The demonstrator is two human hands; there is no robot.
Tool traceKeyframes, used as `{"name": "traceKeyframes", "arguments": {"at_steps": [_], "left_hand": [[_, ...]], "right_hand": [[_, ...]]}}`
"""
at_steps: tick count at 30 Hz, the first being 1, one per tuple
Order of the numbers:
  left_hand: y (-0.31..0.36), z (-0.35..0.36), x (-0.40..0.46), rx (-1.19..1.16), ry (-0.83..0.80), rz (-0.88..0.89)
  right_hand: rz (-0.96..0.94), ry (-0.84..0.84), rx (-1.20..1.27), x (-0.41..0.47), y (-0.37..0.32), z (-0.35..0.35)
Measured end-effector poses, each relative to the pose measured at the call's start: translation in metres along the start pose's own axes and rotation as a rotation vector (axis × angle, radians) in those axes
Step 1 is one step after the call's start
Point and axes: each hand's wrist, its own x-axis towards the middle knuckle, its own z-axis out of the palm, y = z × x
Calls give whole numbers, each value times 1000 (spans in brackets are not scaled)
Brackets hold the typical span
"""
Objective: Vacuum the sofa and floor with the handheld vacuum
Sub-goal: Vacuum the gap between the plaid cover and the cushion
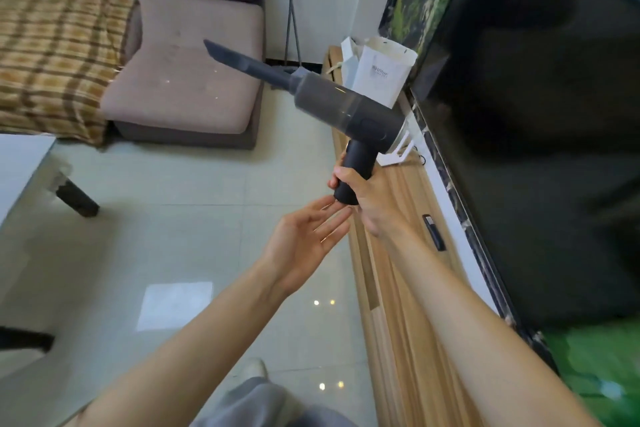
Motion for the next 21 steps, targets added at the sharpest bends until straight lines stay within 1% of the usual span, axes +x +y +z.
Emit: {"name": "traceKeyframes", "arguments": {"at_steps": [9,15,21], "left_hand": [[76,-56,34,-72,99,-11],[110,-78,58,-142,162,-2],[147,-95,100,-177,234,17]], "right_hand": [[136,-130,64,81,40,63],[207,-144,132,127,65,89],[286,-173,128,186,84,106]]}}
